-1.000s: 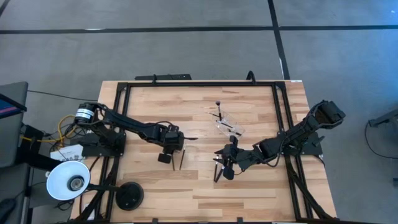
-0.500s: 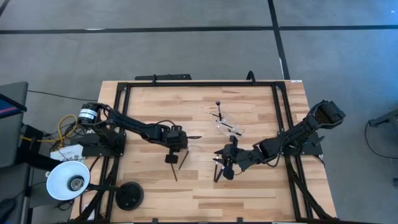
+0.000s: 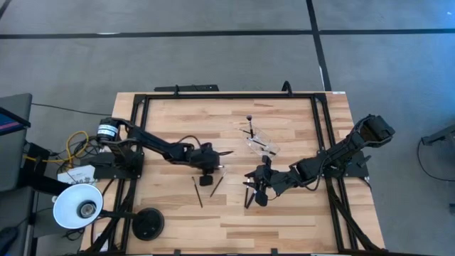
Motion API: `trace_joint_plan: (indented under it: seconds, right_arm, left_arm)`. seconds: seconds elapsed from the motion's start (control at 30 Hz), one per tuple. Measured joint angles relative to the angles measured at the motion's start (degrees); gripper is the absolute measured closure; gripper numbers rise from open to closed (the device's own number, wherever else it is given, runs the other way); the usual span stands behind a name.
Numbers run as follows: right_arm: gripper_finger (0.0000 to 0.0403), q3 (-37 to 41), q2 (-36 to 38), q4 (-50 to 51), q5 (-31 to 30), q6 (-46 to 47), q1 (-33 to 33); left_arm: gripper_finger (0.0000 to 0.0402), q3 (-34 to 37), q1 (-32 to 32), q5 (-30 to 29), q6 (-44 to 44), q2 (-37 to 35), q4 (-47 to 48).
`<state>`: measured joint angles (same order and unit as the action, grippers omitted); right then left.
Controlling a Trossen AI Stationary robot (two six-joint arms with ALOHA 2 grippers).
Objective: Put items in baskets/containers
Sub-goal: Put the eyeshadow brush into the transparent organizer
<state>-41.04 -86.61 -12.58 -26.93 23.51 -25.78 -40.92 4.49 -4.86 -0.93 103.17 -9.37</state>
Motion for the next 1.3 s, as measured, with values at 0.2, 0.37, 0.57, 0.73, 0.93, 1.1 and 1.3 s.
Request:
trace_joint_plan:
  seconds: [0.2,0.37,0.57,0.73,0.93,1.1,1.3]
  right_arm:
    - [0.0276,0.0,0.0,0.0,0.0,0.0,0.0]
    - [0.0276,0.0,0.0,0.0,0.0,0.0,0.0]
    - [0.0276,0.0,0.0,0.0,0.0,0.0,0.0]
    - [0.0276,0.0,0.0,0.0,0.0,0.0,0.3]
    - [0.0276,0.0,0.0,-3.3,0.0,0.0,2.0]
    - [0.0276,-0.1,-1.3,-9.0,-0.1,-0.1,3.5]
    - [0.0276,0.0,-11.7,-19.9,0.0,-4.7,6.2]
  left_arm:
    - [0.0315,10.1,0.0,0.2,2.8,-1.0,-17.4]
    - [0.0315,18.8,0.0,0.2,4.2,-1.1,-30.6]
    - [0.0316,22.8,-0.3,0.3,4.0,-1.1,-36.9]
    - [0.0344,23.0,-1.9,2.3,3.9,0.0,-38.9]
    - [0.0388,23.1,-2.9,3.5,4.3,3.5,-46.1]
    - [0.0389,23.2,-2.0,2.2,4.4,3.9,-50.8]
    - [0.0387,23.0,-0.7,-1.1,2.5,1.9,-51.3]
